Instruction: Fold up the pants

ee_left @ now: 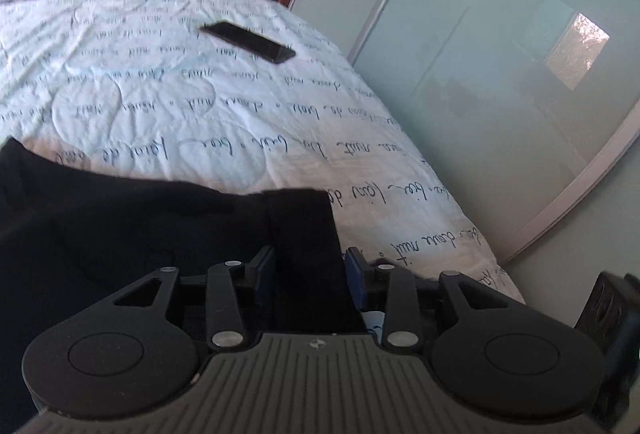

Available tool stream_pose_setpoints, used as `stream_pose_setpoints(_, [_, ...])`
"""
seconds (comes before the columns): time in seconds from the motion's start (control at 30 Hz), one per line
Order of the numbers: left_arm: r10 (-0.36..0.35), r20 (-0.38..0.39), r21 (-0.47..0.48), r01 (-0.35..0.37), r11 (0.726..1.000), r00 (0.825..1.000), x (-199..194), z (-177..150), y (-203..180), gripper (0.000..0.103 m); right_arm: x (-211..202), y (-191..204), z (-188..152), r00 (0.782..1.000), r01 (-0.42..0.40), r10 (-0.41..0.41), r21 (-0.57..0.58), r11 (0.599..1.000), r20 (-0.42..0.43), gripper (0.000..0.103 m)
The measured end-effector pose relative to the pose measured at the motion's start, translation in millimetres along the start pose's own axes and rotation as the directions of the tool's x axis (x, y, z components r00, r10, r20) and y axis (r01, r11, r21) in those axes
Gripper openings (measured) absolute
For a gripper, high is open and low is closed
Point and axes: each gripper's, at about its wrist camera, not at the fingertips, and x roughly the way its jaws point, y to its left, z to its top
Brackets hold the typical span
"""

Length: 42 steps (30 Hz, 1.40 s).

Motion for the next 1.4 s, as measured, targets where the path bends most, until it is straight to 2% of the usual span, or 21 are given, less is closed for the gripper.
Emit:
stream_pose_setpoints(0.13, [0.138, 0.077, 0.059, -0.143, 0.988, 0.987, -20.5, 2.1, 12.9, 0.067, -5.5, -24.9, 11.7, 0.997, -0.066, 0.061, 0.12, 0.991, 0.042, 0.021])
stream_pose_setpoints(0.17, [0.174, 0.092, 0.069, -0.181, 0.981, 0.98, -24.4, 2.7, 18.8, 0.068, -3.7, -25.2, 14.4, 0.994, -0.102, 0.096, 0.143, 0.985, 0.044, 0.028])
stream_pose_setpoints(0.2, [0.221, 0.106, 0.081, -0.23, 0.97, 0.969, -28.9, 4.6, 26.9, 0.068, -0.1, -22.7, 17.4, 0.991, -0.133, 0.128, 0.153, 0.979, 0.042, 0.038])
stream_pose_setpoints(0.27, [0.326, 0.131, 0.095, -0.339, 0.936, 0.936, -34.2, 6.8, 42.9, 0.068, 7.4, -11.1, 23.5, 0.984, -0.176, 0.173, 0.138, 0.975, 0.037, 0.048])
stream_pose_setpoints(0.3, [0.387, 0.141, 0.094, -0.402, 0.911, 0.911, -37.1, 9.0, 52.6, 0.067, 9.9, -2.7, 26.7, 0.98, -0.198, 0.194, 0.122, 0.973, 0.043, 0.047])
stream_pose_setpoints(0.33, [0.415, 0.143, 0.086, -0.429, 0.899, 0.899, -39.8, 10.8, 60.7, 0.067, 11.8, 4.8, 29.5, 0.976, -0.216, 0.212, 0.107, 0.97, 0.051, 0.048])
stream_pose_setpoints(0.37, [0.408, 0.14, 0.071, -0.42, 0.905, 0.902, -43.5, 13.5, 70.8, 0.067, 12.9, 10.9, 32.1, 0.972, -0.232, 0.226, 0.096, 0.968, 0.061, 0.049])
stream_pose_setpoints(0.43, [0.306, 0.126, 0.012, -0.31, 0.951, 0.944, -57.6, 17.7, 86.6, 0.068, 15.3, 20.5, 36.6, 0.972, -0.226, 0.22, 0.073, 0.971, 0.084, 0.053])
stream_pose_setpoints(0.5, [0.249, 0.127, -0.027, -0.248, 0.968, 0.96, -63.3, 21.0, 92.2, 0.069, 17.2, 25.9, 38.9, 0.982, -0.171, 0.168, 0.033, 0.985, 0.084, 0.053])
stream_pose_setpoints(0.63, [0.343, 0.12, -0.025, -0.343, 0.939, 0.931, -49.4, 26.0, 100.0, 0.07, 31.1, 21.3, 37.7, 0.983, -0.182, 0.182, 0.049, 0.982, 0.005, 0.053])
stream_pose_setpoints(0.73, [0.424, 0.054, -0.008, -0.425, 0.905, 0.904, -26.6, 32.3, 115.6, 0.07, 45.8, 24.6, 36.7, 0.979, -0.196, 0.198, 0.032, 0.98, -0.049, 0.053])
stream_pose_setpoints(0.77, [0.436, 0.034, -0.011, -0.436, 0.9, 0.899, -20.6, 33.5, 121.2, 0.07, 51.6, 26.8, 37.4, 0.978, -0.197, 0.198, 0.023, 0.98, -0.065, 0.048])
stream_pose_setpoints(0.8, [0.442, 0.008, -0.011, -0.442, 0.897, 0.897, -11.8, 35.0, 128.9, 0.07, 57.9, 29.9, 37.2, 0.976, -0.204, 0.204, 0.009, 0.979, -0.079, 0.031])
stream_pose_setpoints(0.87, [0.464, -0.042, -0.031, -0.466, 0.884, 0.885, 1.6, 36.1, 142.0, 0.07, 64.3, 36.3, 39.2, 0.98, -0.185, 0.182, -0.034, 0.982, -0.078, 0.014])
stream_pose_setpoints(0.93, [0.481, -0.047, -0.091, -0.483, 0.871, 0.876, 4.5, 34.4, 156.7, 0.071, 61.3, 41.3, 42.9, 0.987, -0.16, 0.157, -0.084, 0.984, -0.043, 0.011])
stream_pose_setpoints(1.03, [0.512, -0.036, -0.143, -0.511, 0.847, 0.858, 7.0, 34.7, 168.5, 0.075, 61.8, 38.5, 46.1, 0.989, -0.145, 0.144, -0.078, 0.986, -0.016, 0.011])
stream_pose_setpoints(1.17, [0.518, -0.02, -0.13, -0.516, 0.847, 0.855, 0.9, 33.7, 163.5, 0.073, 75.7, 29.8, 35.1, 0.991, -0.1, 0.095, -0.056, 0.993, -0.091, 0.017])
stream_pose_setpoints(1.2, [0.525, 0.003, -0.111, -0.521, 0.846, 0.851, -5.8, 32.8, 157.6, 0.073, 69.2, 27.6, 34.3, 0.993, -0.097, 0.093, -0.046, 0.994, -0.079, 0.029])
stream_pose_setpoints(1.27, [0.548, 0.045, -0.078, -0.544, 0.835, 0.835, -20.6, 29.4, 147.8, 0.073, 51.0, 25.6, 34.3, 0.999, -0.044, 0.043, -0.051, 0.998, -0.032, 0.041])
stream_pose_setpoints(1.33, [0.555, 0.084, -0.05, -0.553, 0.832, 0.828, -35.3, 24.1, 137.9, 0.074, 29.2, 29.1, 34.7, 0.999, 0.042, -0.04, -0.091, 0.995, 0.023, 0.041])
stream_pose_setpoints(1.4, [0.538, 0.103, -0.025, -0.539, 0.842, 0.837, -47.3, 16.8, 128.5, 0.075, 12.3, 40.8, 33.1, 0.998, 0.051, -0.044, -0.16, 0.986, 0.047, 0.041])
